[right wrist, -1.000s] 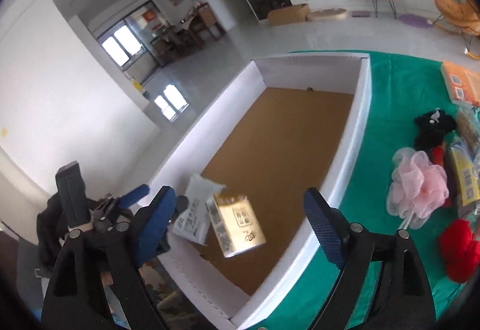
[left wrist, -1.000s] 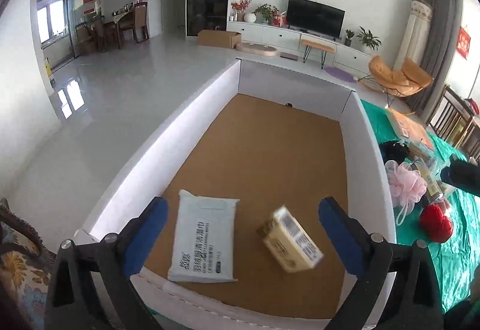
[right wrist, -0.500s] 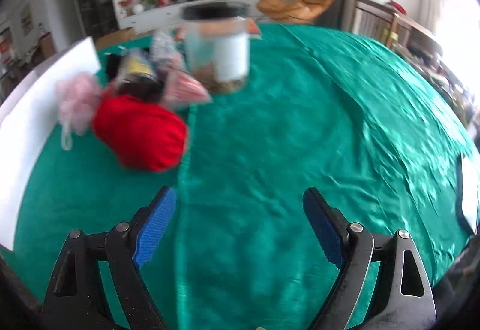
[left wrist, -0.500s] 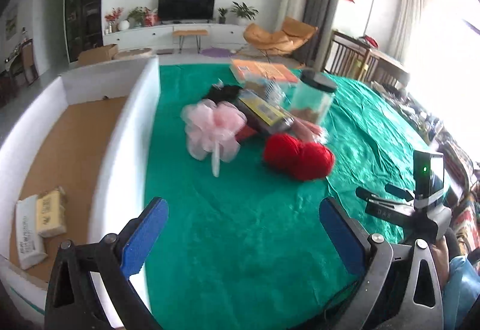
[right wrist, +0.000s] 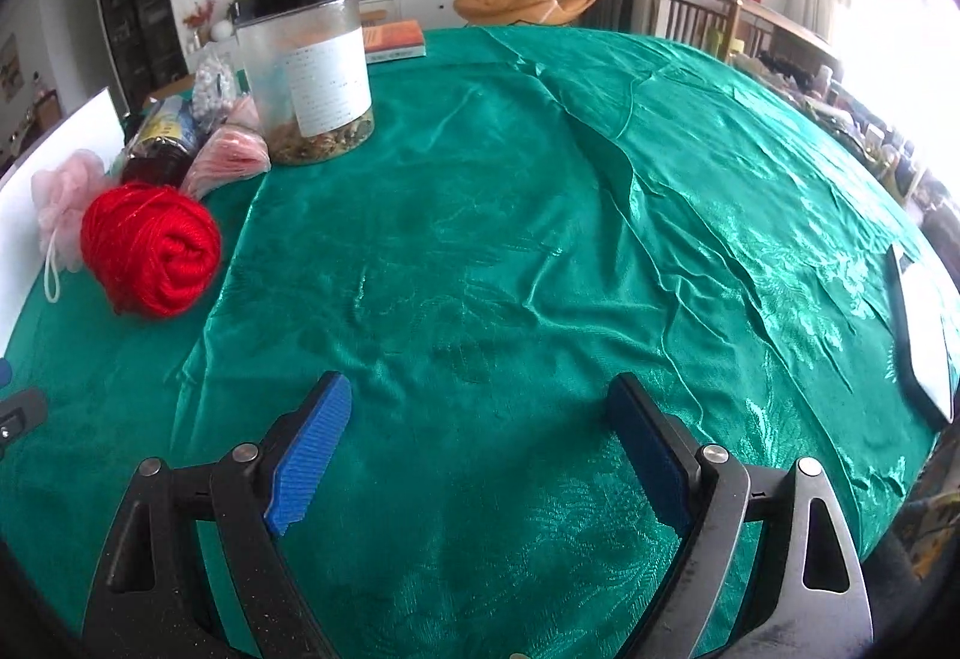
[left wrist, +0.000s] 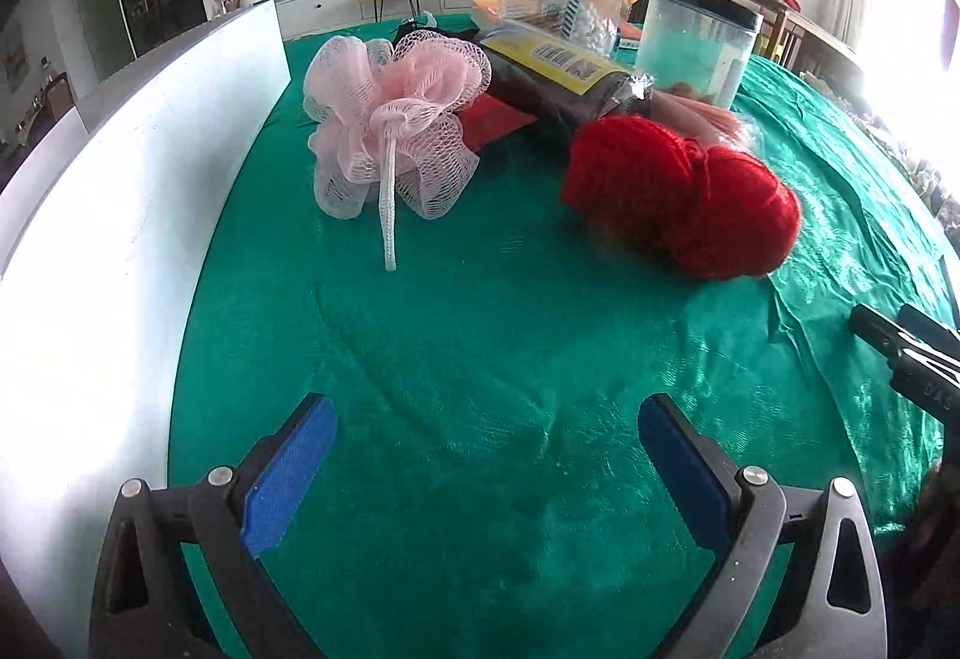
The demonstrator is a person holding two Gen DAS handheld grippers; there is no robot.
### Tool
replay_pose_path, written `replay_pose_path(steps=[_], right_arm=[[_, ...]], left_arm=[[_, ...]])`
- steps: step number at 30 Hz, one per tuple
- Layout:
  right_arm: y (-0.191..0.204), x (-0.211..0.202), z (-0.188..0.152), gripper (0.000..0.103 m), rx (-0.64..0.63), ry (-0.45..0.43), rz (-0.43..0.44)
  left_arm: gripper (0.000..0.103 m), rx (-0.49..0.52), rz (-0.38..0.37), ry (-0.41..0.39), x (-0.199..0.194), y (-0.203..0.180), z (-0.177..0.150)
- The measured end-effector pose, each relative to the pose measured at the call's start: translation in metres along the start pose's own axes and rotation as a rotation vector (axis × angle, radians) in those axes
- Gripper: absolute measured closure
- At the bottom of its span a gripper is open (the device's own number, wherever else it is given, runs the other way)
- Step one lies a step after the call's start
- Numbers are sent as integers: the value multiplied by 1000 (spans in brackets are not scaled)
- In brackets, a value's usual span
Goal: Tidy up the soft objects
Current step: 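Move the right gripper back to the red yarn balls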
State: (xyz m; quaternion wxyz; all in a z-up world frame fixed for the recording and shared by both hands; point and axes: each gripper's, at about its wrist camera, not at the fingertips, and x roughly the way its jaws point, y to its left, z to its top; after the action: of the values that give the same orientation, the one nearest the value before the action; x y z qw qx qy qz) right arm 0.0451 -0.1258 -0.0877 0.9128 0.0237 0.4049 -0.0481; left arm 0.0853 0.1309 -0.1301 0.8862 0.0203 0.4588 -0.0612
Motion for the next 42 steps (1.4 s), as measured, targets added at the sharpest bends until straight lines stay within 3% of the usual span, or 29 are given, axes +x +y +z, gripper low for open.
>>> replay_pose_path(steps=[10, 42], right_arm=[[4, 3, -1, 8, -13, 3, 3], [4, 4, -2, 8, -13, -2, 4]], left_arm=[[0, 7, 11, -23, 13, 2, 2], [0, 6, 13, -25, 12, 2, 1]])
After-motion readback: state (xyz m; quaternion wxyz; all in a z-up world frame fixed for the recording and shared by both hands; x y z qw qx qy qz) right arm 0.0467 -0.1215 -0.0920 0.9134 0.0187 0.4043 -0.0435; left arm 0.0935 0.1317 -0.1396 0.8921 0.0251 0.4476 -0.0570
